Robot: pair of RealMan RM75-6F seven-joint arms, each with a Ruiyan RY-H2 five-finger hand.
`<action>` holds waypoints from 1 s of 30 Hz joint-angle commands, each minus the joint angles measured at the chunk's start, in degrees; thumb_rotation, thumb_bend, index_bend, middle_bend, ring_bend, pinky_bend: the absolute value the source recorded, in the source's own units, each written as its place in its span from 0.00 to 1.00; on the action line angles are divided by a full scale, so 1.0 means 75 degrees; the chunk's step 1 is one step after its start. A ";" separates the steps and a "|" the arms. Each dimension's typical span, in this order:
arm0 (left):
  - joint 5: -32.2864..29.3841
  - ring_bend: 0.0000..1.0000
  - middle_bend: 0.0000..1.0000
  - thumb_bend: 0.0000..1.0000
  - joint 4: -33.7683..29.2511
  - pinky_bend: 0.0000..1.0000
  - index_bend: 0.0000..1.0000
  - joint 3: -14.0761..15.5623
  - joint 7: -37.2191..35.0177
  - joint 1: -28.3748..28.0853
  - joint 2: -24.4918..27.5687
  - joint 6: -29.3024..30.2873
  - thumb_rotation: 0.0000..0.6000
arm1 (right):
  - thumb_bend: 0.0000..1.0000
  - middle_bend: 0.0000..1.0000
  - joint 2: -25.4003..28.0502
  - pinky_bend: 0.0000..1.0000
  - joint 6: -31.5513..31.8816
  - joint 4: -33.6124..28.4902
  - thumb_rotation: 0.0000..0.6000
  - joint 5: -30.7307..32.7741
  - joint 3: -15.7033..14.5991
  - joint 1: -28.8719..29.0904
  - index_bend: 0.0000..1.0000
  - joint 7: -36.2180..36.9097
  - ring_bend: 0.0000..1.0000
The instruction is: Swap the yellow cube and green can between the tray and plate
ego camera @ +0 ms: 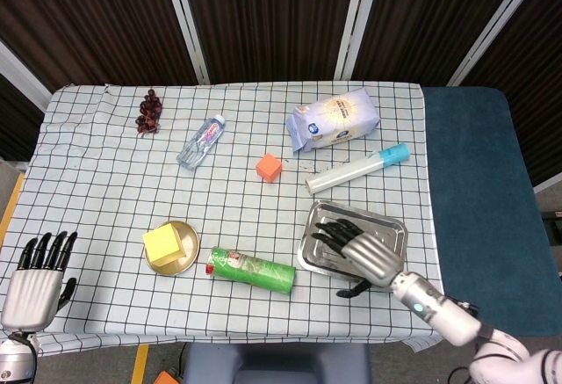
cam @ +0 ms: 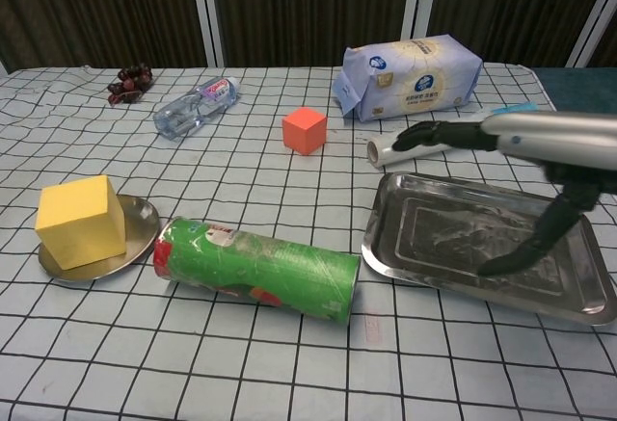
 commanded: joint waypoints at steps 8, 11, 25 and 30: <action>0.0168 0.11 0.17 0.37 -0.0180 0.15 0.10 -0.0093 -0.0150 0.0123 0.0143 -0.0228 1.00 | 0.05 0.03 -0.2348 0.07 -0.1237 0.0304 1.00 0.3357 0.0610 0.1828 0.12 -0.2795 0.02; 0.0228 0.11 0.17 0.37 -0.0253 0.15 0.10 -0.0111 -0.0204 0.0154 0.0181 -0.0284 1.00 | 0.05 0.04 -0.2867 0.08 -0.1041 0.0607 1.00 0.3947 0.0588 0.2132 0.14 -0.3367 0.03; 0.0533 0.11 0.20 0.36 -0.0368 0.15 0.12 -0.0172 -0.0468 0.0266 0.0324 -0.0478 1.00 | 0.05 0.25 -0.5077 0.18 0.0186 0.2806 1.00 0.5302 0.0751 0.2926 0.34 -0.4671 0.20; 0.0593 0.11 0.20 0.37 -0.0374 0.15 0.12 -0.0206 -0.0497 0.0299 0.0349 -0.0541 1.00 | 0.05 0.39 -0.5397 0.30 0.0422 0.3465 1.00 0.4927 0.0749 0.2935 0.52 -0.4564 0.38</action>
